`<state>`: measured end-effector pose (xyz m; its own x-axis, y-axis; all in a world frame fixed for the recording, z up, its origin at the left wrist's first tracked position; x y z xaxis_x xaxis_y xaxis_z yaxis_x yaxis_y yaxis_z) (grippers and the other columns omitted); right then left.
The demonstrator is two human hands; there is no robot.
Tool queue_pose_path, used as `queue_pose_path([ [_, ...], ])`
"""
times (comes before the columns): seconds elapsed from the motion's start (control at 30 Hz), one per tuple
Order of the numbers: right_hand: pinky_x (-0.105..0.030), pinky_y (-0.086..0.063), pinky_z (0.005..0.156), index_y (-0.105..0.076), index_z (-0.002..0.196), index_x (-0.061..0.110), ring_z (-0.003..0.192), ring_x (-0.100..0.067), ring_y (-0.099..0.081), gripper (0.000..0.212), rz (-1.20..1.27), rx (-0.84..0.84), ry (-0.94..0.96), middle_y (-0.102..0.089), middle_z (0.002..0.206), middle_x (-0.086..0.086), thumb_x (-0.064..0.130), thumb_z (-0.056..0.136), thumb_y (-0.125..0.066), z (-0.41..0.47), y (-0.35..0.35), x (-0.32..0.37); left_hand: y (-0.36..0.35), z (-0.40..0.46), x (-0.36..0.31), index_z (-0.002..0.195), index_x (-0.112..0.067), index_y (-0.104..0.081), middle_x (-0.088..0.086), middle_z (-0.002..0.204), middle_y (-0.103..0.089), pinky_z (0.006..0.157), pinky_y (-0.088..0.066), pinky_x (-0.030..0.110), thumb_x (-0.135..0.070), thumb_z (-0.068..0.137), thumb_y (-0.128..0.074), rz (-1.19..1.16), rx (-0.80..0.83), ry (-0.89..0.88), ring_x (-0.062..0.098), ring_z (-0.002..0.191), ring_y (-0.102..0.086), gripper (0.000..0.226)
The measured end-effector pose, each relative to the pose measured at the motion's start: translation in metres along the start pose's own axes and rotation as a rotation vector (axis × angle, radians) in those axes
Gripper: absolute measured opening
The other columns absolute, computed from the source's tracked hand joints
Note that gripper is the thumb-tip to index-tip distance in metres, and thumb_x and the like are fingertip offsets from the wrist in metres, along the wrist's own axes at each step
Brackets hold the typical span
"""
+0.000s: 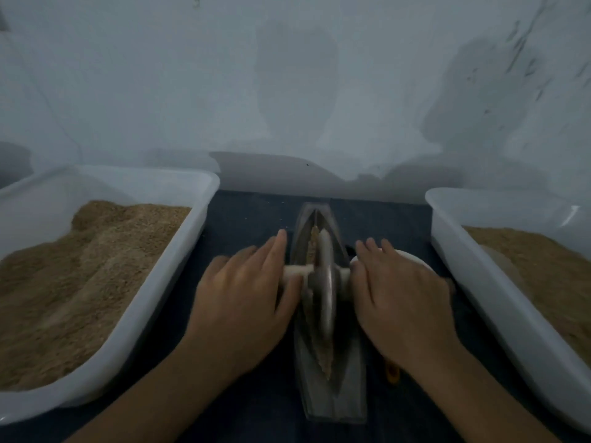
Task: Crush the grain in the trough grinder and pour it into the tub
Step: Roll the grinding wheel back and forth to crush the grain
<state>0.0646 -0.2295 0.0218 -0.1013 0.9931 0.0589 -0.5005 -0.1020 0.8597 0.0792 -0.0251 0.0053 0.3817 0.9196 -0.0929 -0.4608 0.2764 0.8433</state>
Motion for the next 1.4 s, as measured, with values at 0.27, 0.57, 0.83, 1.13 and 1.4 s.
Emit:
queue_pose_path([
  [0.27,-0.038,-0.046,0.078,-0.066,0.087,0.019,0.108,-0.025,-0.066,0.058,-0.030,0.083,-0.044,-0.072,0.101,-0.002,0.040,0.104,-0.014,0.040,-0.013,0.003,-0.012,0.035,0.001,0.154,-0.020,-0.047,-0.001,0.138,-0.066,0.088,-0.050,0.040,-0.053,0.107,-0.018,0.021,0.047,0.096,0.018,0.117,-0.066,0.064],
  [0.57,-0.037,-0.032,0.067,-0.050,0.074,0.020,0.068,-0.023,-0.047,0.040,0.045,0.274,-0.203,-0.049,0.075,0.001,0.032,0.104,-0.027,0.080,-0.039,-0.020,-0.027,0.088,0.000,0.103,-0.024,-0.059,-0.002,0.093,-0.067,0.068,-0.034,0.039,-0.043,0.103,-0.016,0.264,0.073,0.132,0.024,0.081,-0.063,0.048],
  [0.83,-0.039,-0.044,0.110,-0.067,0.136,0.018,0.129,-0.016,-0.062,0.054,0.049,-0.058,0.047,-0.067,0.136,0.001,0.039,0.104,-0.029,-0.023,0.015,0.000,0.012,-0.027,0.004,0.149,-0.016,-0.054,-0.001,0.140,-0.065,0.099,-0.054,0.038,-0.045,0.108,-0.033,-0.028,-0.117,-0.052,0.012,0.122,-0.065,0.054],
  [1.13,-0.041,-0.042,0.079,-0.061,0.092,0.019,0.094,-0.029,-0.061,0.032,-0.022,0.227,-0.203,-0.067,0.102,-0.003,0.024,0.105,-0.033,0.106,-0.033,-0.008,-0.043,0.105,0.021,0.130,-0.019,-0.062,-0.002,0.144,-0.062,0.065,-0.032,0.033,-0.032,0.108,-0.023,0.238,0.156,0.239,0.024,0.080,-0.063,0.047],
  [1.4,-0.038,-0.053,0.097,-0.070,0.124,0.015,0.113,-0.022,-0.069,0.048,0.016,-0.113,0.002,-0.074,0.119,-0.002,0.035,0.107,-0.030,-0.017,0.007,0.001,0.004,-0.013,0.004,0.150,-0.017,-0.053,0.000,0.142,-0.064,0.092,-0.056,0.042,-0.042,0.110,-0.029,-0.047,-0.070,-0.012,0.018,0.122,-0.064,0.053],
])
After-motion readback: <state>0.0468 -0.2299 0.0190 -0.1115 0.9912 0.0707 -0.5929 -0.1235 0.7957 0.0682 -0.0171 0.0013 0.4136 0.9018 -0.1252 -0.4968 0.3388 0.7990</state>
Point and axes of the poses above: each hand's wrist, its own z-axis towards the middle knuckle, its own y-axis out of the back of the hand, x = y × z, the point moved 4 cm from there along z, towards the middle knuckle
